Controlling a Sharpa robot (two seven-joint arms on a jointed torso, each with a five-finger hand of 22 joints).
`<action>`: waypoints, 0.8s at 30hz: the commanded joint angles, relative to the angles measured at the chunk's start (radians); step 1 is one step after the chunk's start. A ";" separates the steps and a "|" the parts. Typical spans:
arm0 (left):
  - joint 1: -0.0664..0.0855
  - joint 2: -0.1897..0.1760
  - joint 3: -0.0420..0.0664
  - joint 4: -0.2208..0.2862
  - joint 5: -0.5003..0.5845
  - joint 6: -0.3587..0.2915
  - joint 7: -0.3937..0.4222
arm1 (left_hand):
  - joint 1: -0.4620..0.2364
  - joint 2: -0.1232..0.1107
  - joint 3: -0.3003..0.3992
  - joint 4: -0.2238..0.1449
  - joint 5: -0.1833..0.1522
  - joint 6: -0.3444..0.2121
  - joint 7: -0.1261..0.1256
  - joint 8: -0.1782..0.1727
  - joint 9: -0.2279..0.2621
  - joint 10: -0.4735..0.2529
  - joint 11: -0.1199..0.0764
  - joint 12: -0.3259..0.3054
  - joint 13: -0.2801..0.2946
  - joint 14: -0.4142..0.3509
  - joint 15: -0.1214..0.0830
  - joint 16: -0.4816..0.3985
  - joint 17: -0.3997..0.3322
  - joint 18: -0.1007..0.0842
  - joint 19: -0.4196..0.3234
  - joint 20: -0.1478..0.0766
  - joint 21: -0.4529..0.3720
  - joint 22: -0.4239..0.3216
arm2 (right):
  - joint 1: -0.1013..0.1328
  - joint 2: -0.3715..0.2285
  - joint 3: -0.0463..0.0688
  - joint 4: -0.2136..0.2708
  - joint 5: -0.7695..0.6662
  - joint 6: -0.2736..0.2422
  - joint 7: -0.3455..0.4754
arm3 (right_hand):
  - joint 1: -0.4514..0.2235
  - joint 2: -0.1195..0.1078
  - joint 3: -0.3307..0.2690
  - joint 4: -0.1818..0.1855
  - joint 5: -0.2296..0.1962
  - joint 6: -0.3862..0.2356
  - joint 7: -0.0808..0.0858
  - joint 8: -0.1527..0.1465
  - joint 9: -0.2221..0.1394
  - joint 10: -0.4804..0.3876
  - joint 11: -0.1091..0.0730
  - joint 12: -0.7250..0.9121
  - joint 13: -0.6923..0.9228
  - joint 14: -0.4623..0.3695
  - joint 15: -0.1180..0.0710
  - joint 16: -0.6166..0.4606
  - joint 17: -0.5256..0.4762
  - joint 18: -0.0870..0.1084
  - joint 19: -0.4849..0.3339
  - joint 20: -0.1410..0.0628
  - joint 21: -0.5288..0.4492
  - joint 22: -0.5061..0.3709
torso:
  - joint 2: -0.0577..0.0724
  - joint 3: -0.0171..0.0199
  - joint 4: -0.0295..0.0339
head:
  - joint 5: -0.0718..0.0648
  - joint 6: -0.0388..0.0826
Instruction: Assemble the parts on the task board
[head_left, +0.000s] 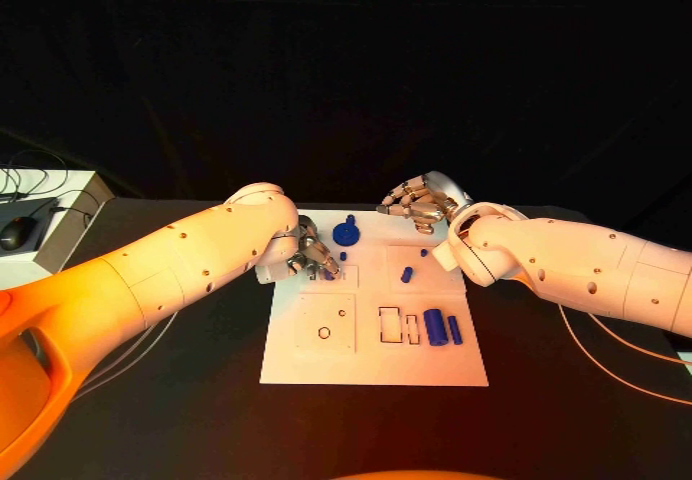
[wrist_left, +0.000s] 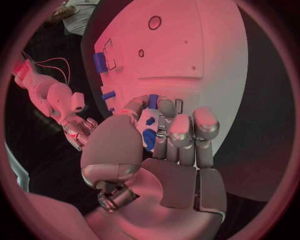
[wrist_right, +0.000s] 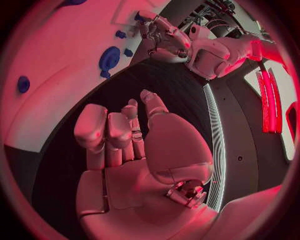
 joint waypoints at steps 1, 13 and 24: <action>-0.004 0.003 -0.002 0.001 0.008 -0.006 0.002 | 0.057 0.059 -0.013 0.005 0.000 0.000 -0.007 -0.004 -0.005 0.023 -0.017 -0.004 0.001 0.002 -0.008 0.006 0.002 -0.017 0.005 0.002 0.000 0.002 | 0.000 0.000 0.000 0.001 -0.013 0.012 0.007 | -0.009 -0.003 0.003 -0.004 0.005 0.009 -0.001 -0.003 0.000 0.004 -0.002 -0.003 0.002 0.000 -0.004 -0.006 -0.001 -0.006 0.068 -0.013 -0.004 0.122 | 0.000 0.0005 -0.0001 | 0.000 0.001; -0.004 0.002 -0.002 0.004 0.001 -0.022 0.004 | 0.065 0.066 -0.077 0.044 -0.002 0.002 -0.009 -0.001 -0.008 0.024 -0.018 -0.002 0.000 0.003 -0.009 0.007 0.004 -0.018 0.007 0.001 -0.001 0.006 | 0.000 -0.002 0.000 0.002 -0.014 0.013 0.006 | -0.009 -0.003 0.003 -0.004 0.005 0.009 -0.001 -0.003 0.000 0.004 -0.002 -0.003 0.002 0.000 -0.004 -0.006 -0.001 -0.006 0.068 -0.013 -0.004 0.122 | 0.001 0.0004 -0.0007 | -0.003 0.001; -0.004 -0.005 -0.001 0.009 -0.003 -0.022 0.004 | 0.068 0.063 -0.133 0.072 -0.004 0.006 -0.012 0.001 -0.009 0.025 -0.020 0.000 -0.002 0.003 -0.011 0.009 0.008 -0.019 0.008 0.000 -0.002 0.008 | 0.000 -0.005 0.000 0.004 -0.015 0.013 0.006 | -0.009 -0.003 0.003 -0.004 0.005 0.009 -0.001 -0.003 0.000 0.004 -0.002 -0.003 0.002 0.000 -0.004 -0.006 -0.001 -0.006 0.068 -0.013 -0.004 0.122 | 0.000 0.0000 0.0000 | -0.004 0.001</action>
